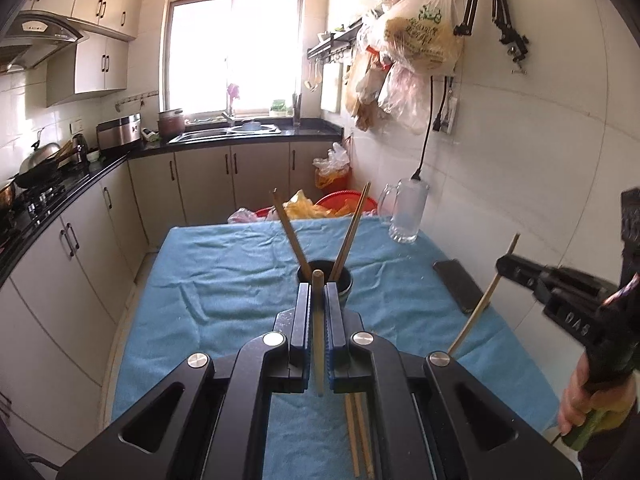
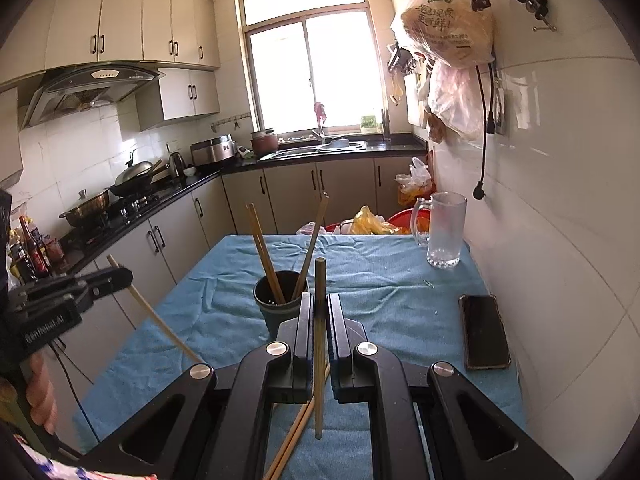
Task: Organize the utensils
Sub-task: 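Lower the left tool's chopstick into the black cup while the right tool lowers its own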
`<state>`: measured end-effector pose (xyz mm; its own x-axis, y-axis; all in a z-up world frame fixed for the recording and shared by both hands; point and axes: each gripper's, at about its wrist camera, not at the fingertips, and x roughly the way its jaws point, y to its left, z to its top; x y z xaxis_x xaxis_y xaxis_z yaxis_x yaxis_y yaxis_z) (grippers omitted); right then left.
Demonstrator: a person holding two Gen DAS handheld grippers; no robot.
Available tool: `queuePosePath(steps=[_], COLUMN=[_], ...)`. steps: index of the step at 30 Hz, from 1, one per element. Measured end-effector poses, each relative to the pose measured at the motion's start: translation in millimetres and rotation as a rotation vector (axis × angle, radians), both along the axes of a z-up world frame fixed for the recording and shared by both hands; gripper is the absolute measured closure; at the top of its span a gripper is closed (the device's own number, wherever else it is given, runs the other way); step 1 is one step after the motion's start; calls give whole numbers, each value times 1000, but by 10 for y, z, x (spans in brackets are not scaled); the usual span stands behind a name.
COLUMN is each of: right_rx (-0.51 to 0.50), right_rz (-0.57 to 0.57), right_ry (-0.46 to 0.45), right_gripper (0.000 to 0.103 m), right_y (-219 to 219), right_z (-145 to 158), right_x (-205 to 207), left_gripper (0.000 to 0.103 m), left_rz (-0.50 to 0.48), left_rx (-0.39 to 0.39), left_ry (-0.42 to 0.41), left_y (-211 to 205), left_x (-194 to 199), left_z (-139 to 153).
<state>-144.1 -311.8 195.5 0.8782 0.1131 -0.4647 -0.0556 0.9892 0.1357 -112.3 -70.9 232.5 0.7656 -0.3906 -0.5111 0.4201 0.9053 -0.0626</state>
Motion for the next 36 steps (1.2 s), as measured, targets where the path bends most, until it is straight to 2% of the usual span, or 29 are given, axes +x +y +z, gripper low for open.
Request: queuePosePath(steps=[5,13,21,24,28,32,36], right_rx=[-6,-4,8,8,11,25,27], right_rz=[21,58,80,71,62,62,60], right_ry=[-18,-67,-100,-85,-18,42,73], right_gripper=[97,97,97,97,97,97,97], right_y=[38,169,324,356,379,368,331], right_z=[135,439,751,700,418,142,-3], right_x=[136,567,1187,1430,1745,1944,2072], left_gripper=[98,98,98,98,98,98,98], left_rz=[-11,8,29,35,32,31,35], left_rx=[-25,-48,-100,-104,-96,-80,-66], left_ry=[-16,-74,-75,-65,7,92,121], left_y=[18,-97,-289,-363,-486,-544,-526], left_x=[145,546,1103,1307,1610,1786,1843], left_z=[247,610,766,718,468,162,5])
